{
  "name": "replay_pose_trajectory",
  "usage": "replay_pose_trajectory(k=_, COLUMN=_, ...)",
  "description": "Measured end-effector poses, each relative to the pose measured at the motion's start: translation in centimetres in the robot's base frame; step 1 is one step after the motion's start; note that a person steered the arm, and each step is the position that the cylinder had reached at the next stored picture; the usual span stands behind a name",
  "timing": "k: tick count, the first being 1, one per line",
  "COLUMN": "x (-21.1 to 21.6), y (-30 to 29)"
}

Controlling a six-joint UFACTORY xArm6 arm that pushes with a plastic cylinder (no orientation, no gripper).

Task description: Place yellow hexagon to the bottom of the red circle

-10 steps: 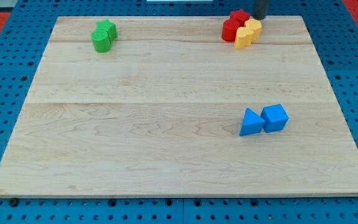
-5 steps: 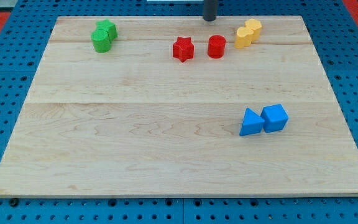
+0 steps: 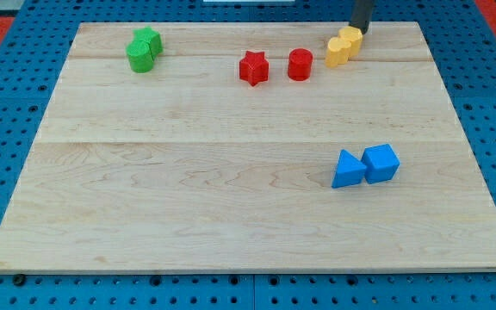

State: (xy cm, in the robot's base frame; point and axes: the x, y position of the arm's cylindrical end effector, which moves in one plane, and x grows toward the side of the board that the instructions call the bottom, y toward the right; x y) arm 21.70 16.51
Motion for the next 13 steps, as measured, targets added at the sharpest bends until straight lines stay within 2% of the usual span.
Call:
replay_pose_trajectory(k=1, x=0.9, y=-4.8)
replay_pose_trajectory(k=2, x=2.3, y=-6.9)
replay_pose_trajectory(k=4, x=0.5, y=-4.2)
replay_pose_trajectory(k=5, x=1.1, y=-3.4)
replay_pose_trajectory(k=8, x=7.0, y=-3.3)
replay_pose_trajectory(k=10, x=13.9, y=-4.2)
replay_pose_trajectory(k=12, x=15.9, y=-1.7)
replay_pose_trajectory(k=13, x=16.3, y=-4.8)
